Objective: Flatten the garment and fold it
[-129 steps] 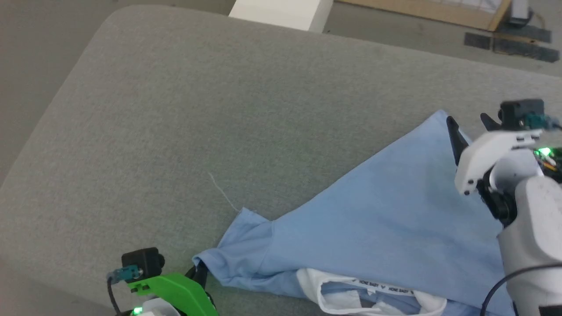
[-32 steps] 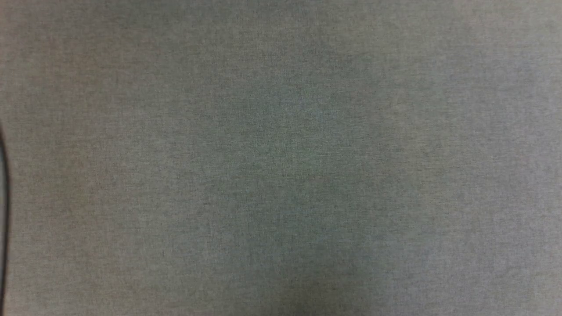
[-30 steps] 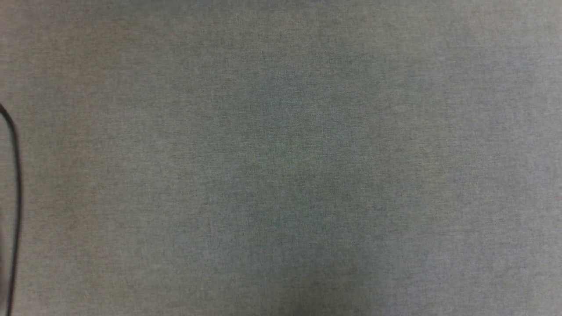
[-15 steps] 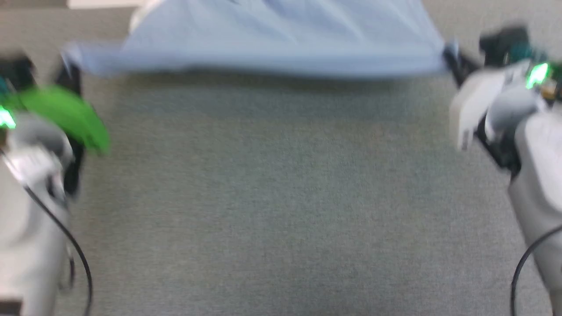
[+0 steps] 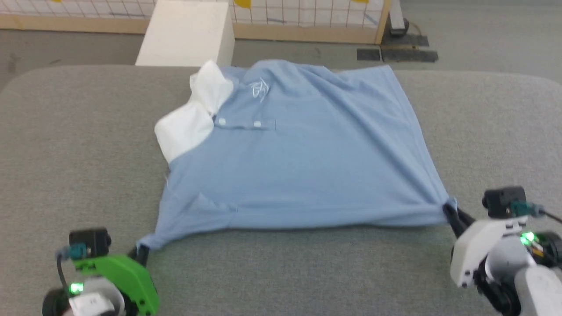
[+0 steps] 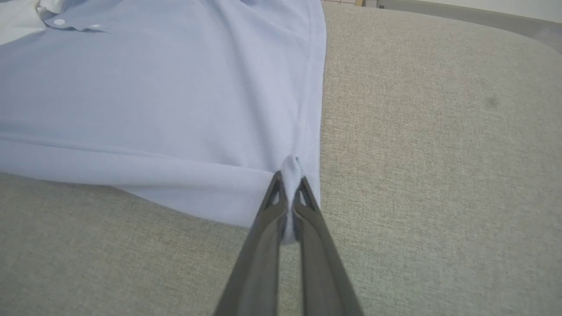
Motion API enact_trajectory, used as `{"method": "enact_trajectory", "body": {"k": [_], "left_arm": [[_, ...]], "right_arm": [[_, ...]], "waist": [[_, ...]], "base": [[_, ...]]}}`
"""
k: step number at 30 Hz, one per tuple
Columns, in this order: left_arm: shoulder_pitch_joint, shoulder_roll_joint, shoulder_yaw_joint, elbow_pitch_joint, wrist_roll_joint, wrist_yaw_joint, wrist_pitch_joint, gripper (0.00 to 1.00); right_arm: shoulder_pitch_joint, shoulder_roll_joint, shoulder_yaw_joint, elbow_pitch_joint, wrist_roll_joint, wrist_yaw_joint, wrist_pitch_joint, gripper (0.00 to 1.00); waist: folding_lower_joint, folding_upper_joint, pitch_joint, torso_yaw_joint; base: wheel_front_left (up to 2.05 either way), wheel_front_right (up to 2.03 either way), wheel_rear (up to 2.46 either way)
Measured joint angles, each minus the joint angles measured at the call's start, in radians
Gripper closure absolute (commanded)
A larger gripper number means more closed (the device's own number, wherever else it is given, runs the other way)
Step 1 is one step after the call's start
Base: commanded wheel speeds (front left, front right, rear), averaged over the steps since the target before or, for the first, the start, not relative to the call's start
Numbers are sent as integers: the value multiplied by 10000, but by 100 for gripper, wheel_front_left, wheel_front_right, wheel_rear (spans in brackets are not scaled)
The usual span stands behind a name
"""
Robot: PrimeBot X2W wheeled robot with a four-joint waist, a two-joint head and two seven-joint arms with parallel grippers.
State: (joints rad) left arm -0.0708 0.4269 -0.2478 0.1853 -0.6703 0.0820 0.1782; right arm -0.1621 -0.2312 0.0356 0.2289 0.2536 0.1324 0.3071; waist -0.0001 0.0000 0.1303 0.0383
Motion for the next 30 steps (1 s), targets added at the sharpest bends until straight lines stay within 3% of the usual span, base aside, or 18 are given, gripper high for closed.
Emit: {"method": "enact_trajectory", "body": {"k": [15,20,24,30], "left_arm": [[2724,56,-19,-972,-316,1329,771,100],[3095,33,-207,-1175,-8,1712,807,100],[3063,-92,-274,-1296,525,1914,-130,100],[2583,-274,-324,-1241,1377,1921,-1866,100]], "right_arm": [[3717,1083,-1269,-2836,-627,4,2044,100],[4334,1323,-1559,-3254,-694,4,2088,100],[4400,1386,-1643,-3233,-675,4,911,100],[4260,1039,-1221,-2259,-546,2,-1225,100]], "waist": [[0,0,-522,182],[0,1,-542,181],[0,0,-472,166],[0,0,-446,108]], "base": [[0,0,0],[0,0,0],[0,0,0],[0,0,0]]}}
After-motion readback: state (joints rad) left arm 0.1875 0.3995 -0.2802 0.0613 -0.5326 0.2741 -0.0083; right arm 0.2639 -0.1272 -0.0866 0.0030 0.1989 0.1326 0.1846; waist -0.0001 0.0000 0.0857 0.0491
